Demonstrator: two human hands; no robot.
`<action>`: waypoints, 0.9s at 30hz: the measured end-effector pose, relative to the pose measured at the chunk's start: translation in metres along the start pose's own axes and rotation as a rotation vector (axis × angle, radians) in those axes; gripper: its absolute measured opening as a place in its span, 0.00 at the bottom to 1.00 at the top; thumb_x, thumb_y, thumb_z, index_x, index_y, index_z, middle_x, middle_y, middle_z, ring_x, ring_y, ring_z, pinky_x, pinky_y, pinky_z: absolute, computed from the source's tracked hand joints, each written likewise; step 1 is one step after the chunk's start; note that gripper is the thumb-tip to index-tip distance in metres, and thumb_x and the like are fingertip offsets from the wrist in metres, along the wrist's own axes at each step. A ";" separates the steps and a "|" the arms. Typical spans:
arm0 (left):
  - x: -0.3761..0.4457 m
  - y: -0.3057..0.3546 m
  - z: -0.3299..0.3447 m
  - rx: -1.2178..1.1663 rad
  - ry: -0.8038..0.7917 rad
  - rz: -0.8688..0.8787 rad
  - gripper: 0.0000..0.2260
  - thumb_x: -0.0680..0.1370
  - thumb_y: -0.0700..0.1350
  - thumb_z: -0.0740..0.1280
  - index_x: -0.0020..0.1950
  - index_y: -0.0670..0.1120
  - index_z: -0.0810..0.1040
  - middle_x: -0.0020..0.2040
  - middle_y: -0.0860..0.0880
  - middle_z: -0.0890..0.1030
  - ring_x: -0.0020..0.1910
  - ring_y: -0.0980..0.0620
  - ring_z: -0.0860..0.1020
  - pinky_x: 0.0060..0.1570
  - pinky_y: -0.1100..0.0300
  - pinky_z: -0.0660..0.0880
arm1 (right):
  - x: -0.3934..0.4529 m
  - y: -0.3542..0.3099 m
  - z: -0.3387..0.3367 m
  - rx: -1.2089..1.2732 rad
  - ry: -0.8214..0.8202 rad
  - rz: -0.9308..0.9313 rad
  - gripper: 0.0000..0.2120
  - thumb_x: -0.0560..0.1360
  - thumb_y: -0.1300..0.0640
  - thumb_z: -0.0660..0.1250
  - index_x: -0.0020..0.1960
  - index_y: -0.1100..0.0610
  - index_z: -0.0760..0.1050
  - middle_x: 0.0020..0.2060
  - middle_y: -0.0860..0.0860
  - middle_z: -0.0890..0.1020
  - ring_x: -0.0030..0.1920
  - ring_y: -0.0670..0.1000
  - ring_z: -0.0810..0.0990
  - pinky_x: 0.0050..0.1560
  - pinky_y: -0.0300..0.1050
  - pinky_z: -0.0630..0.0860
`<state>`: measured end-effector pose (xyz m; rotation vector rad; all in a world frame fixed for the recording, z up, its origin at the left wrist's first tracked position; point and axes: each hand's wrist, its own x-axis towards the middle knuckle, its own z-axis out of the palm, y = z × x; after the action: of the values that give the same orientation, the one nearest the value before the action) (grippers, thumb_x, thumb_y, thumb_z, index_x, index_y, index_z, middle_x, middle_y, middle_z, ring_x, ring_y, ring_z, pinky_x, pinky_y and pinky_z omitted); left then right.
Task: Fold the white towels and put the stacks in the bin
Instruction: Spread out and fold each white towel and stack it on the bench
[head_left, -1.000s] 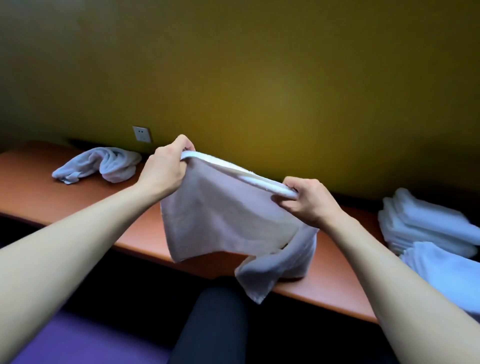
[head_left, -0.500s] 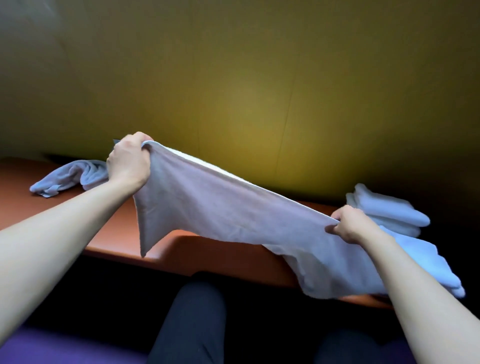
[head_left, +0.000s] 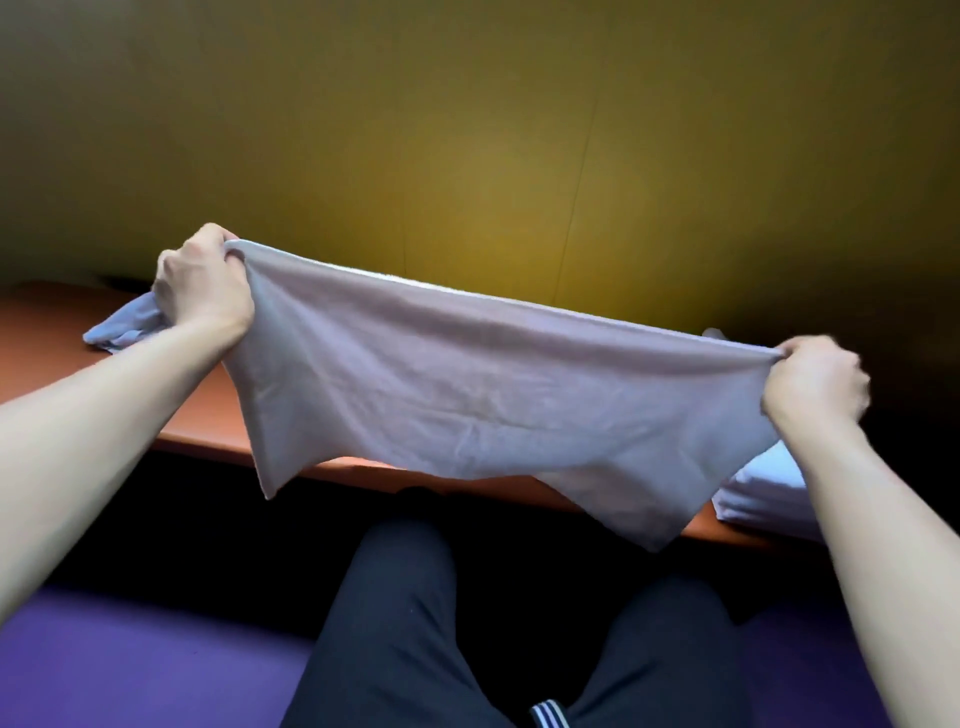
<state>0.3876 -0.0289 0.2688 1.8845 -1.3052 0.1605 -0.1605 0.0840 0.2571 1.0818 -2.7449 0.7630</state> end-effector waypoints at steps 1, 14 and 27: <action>0.004 0.000 -0.004 0.023 0.012 0.009 0.12 0.80 0.42 0.59 0.57 0.49 0.81 0.54 0.34 0.80 0.57 0.31 0.76 0.54 0.43 0.74 | 0.003 -0.005 -0.009 0.022 0.020 0.001 0.15 0.78 0.65 0.62 0.59 0.58 0.82 0.57 0.69 0.80 0.59 0.71 0.79 0.59 0.61 0.76; 0.037 -0.029 0.129 -0.320 -0.088 -0.378 0.16 0.73 0.41 0.60 0.51 0.46 0.86 0.51 0.42 0.85 0.53 0.42 0.82 0.57 0.55 0.77 | 0.059 -0.063 0.093 0.017 -0.038 -0.010 0.15 0.77 0.68 0.62 0.59 0.57 0.80 0.58 0.67 0.79 0.60 0.69 0.78 0.57 0.58 0.76; 0.067 -0.038 0.338 -0.165 -0.206 -0.333 0.16 0.74 0.41 0.60 0.54 0.49 0.85 0.54 0.39 0.83 0.57 0.36 0.77 0.62 0.52 0.72 | 0.140 -0.061 0.277 0.004 -0.104 0.015 0.13 0.78 0.64 0.61 0.58 0.58 0.81 0.55 0.66 0.81 0.57 0.67 0.79 0.56 0.57 0.75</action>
<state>0.3380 -0.3018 0.0612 1.9811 -1.0782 -0.3109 -0.1984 -0.1735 0.0782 1.1335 -2.8414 0.7345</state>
